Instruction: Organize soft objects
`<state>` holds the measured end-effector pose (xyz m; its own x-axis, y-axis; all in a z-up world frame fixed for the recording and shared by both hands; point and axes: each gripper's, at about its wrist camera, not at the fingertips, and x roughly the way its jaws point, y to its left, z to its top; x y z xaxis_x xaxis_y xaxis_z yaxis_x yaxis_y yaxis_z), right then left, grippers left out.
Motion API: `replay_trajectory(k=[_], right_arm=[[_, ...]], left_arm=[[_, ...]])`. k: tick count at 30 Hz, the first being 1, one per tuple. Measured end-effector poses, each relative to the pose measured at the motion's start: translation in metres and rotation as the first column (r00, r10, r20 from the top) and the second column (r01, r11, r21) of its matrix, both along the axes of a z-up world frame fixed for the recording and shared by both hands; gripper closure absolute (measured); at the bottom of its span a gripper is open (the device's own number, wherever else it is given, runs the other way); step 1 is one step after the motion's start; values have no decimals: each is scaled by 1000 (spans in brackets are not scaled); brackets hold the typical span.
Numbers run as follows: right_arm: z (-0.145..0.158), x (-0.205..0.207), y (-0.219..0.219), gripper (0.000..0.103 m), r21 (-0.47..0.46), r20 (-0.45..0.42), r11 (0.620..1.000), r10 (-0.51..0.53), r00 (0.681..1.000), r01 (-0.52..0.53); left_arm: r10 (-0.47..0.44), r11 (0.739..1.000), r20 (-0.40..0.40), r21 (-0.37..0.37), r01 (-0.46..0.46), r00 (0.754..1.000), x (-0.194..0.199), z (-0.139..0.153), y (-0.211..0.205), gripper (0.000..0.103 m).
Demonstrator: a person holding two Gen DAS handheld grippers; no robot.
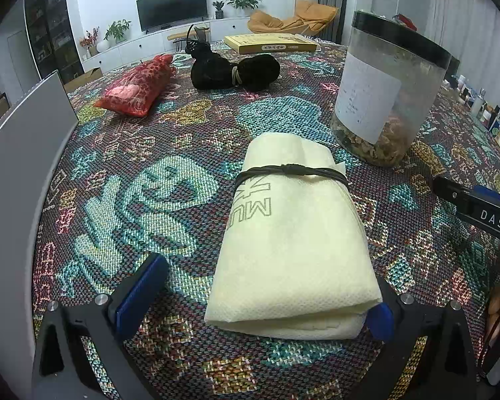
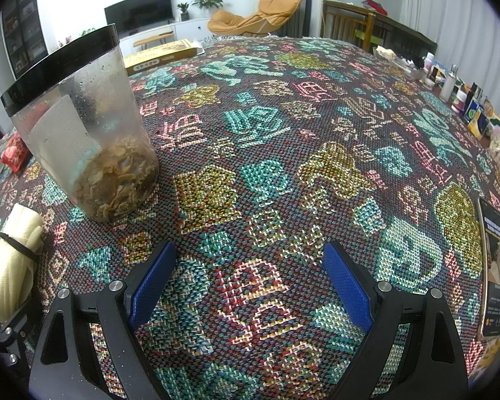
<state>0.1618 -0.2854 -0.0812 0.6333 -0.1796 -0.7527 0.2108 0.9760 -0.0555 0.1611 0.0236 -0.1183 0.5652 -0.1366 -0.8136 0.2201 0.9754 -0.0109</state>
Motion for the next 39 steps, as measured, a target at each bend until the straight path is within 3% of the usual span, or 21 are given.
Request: replay_trajectory(k=[9,13,20,25,28,31,36,39], right_arm=[[0,0,0,11,0,0,1000,0,1000,0],[0,0,0,11,0,0,1000,0,1000,0],[0,0,0,11,0,0,1000,1,1000,-1],[0,0,0,11,0,0,1000,1,1000,-1],[0,0,0,11,1,0,1000,1,1000,-1],[0,0,0,11,0,0,1000,1,1000,-1],[0,0,0,11,0,0,1000,1,1000,-1],[0,1,1,11,0,0,1000,1,1000,-1]], left_arm=[[-4,1000,-6,-1,4,1000,-1,0,0,0],[-38,999,-95,23,40,995,-4,6,4,0],[-34,999,-57,-42,32,998,-22,46,31,0],[-33,993,-39,-111,28,999,-10,80,43,0],[2,994,-16,-113,-4,1000,17,97,52,0],[69,997,36,-42,-68,997,67,108,63,0],[119,986,12,112,-120,993,162,80,74,0],[126,982,-19,143,-122,992,197,59,75,0]])
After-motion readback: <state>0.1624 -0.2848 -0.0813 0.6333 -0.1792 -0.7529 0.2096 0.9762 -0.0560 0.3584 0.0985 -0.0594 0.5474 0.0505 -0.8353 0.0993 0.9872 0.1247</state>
